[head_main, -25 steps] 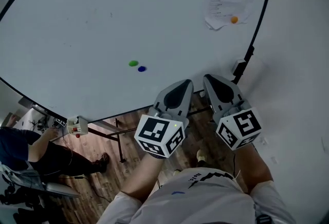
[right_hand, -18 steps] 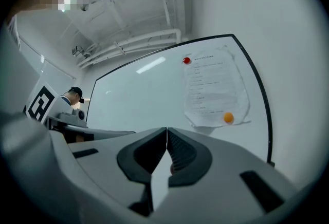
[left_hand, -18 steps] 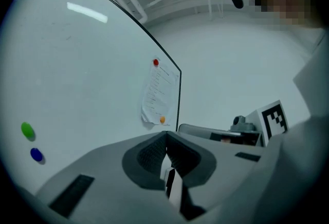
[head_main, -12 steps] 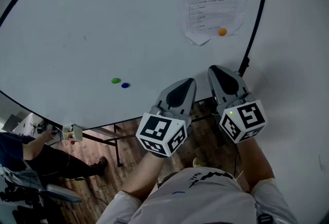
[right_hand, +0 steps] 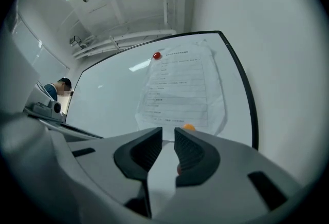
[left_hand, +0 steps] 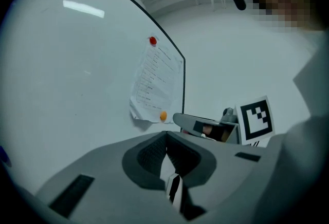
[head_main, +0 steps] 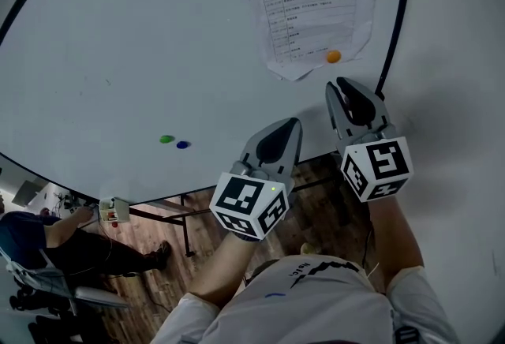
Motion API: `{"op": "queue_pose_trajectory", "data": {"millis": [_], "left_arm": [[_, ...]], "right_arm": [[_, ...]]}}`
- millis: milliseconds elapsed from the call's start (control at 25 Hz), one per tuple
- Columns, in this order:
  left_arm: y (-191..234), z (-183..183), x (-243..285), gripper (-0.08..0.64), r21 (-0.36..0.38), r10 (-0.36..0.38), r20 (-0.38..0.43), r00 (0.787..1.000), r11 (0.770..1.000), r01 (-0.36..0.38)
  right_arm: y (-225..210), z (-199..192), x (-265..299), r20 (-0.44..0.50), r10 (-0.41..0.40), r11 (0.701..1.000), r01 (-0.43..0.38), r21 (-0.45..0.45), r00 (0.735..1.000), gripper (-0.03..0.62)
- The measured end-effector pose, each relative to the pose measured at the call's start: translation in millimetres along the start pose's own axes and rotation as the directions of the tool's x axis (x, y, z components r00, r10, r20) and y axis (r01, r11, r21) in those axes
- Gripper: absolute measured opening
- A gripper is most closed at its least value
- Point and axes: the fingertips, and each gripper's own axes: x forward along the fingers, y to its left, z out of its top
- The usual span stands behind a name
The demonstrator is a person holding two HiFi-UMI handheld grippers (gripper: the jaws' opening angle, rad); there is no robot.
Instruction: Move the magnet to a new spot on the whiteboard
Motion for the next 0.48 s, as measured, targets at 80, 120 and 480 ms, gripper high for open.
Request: {"op": "queue_pose_trajectory", "data": {"millis": [80, 120, 480], "left_arm": [[1.7, -1.9, 5.8, 0.011, 0.001, 0.003, -0.004, 1.0, 1.0, -0.003], [2.8, -2.3, 8.5, 0.011, 0.001, 0.004, -0.005, 1.0, 1.0, -0.004], [9.2, -0.7, 22.7, 0.011, 0.013, 0.014, -0.002, 1.0, 1.0, -0.014]], "right_arm": [[-8.1, -2.4, 6.1, -0.004, -0.023, 0.999, 0.023, -0.028, 1.0, 0.069], [-11.6, -3.2, 9.1, -0.004, -0.035, 0.998, 0.035, -0.047, 0.999, 0.072], [-31.3, -11.2, 33.9, -0.033, -0.086, 0.989, 0.081, -0.126, 0.996, 0.117]]}}
